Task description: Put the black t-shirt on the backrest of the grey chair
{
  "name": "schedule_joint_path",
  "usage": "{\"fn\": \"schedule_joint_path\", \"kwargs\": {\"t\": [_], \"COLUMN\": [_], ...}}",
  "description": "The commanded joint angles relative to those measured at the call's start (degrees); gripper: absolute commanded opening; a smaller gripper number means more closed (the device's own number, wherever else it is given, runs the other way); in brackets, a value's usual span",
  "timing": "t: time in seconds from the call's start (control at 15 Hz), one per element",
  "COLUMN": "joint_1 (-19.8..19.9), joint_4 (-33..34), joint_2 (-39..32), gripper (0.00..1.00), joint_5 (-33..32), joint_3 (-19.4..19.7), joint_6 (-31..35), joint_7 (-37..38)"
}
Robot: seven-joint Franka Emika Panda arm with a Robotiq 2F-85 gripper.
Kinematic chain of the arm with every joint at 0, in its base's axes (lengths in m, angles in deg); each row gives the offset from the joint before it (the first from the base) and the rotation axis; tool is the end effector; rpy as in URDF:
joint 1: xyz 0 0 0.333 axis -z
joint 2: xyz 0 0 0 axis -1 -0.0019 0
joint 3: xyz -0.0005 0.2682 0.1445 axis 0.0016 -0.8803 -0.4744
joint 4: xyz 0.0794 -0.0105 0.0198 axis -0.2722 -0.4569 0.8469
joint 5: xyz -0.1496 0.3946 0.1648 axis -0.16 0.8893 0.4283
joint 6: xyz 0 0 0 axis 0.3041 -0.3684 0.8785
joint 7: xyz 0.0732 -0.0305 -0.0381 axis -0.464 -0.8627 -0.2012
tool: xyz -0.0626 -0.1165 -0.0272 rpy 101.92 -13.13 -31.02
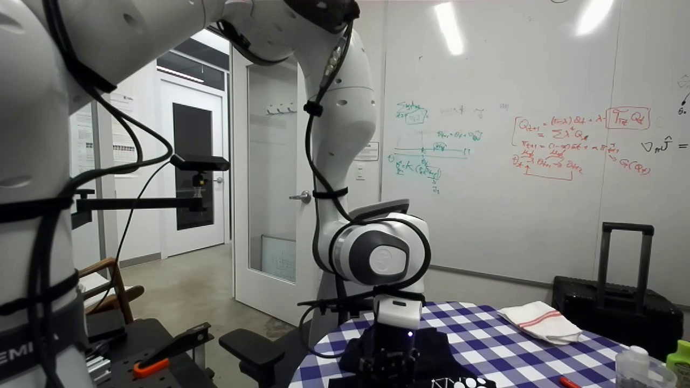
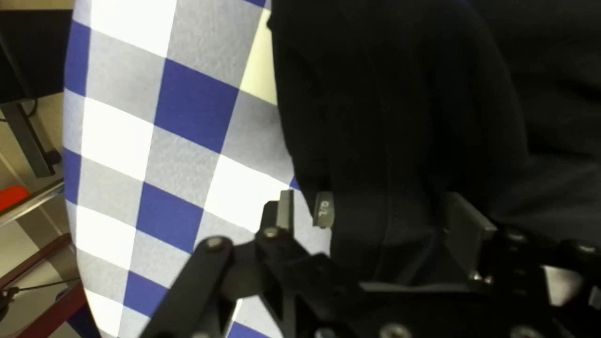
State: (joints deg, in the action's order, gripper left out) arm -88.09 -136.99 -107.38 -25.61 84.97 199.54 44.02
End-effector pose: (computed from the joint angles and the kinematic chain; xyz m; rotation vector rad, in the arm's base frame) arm 0.4539 -0.1387 -0.0879 1.8483 -2.2841 -0.1441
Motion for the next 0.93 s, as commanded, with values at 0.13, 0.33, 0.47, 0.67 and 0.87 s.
{"fn": "schedule_joint_path", "kwargs": {"t": [0.13,0.33,0.47,0.67,0.87], "joint_1": [-2.0,-2.09,-2.38,-2.48,-3.18], "joint_4": [2.4,1.37,-0.05,-1.35,-1.04], "joint_2": [-1.85,0.12,2.31,6.48,11.29], "gripper": [0.3,0.06,0.0,0.03,0.03], "joint_5": [1.98,2.03,1.99,1.69,0.91], "joint_3": [1.95,2.12,2.53,3.61,5.5], "joint_6": [1.27,2.61,4.28,5.06,3.93], "joint_7": [-0.86,-1.57,-1.83,-2.62,-2.54]}}
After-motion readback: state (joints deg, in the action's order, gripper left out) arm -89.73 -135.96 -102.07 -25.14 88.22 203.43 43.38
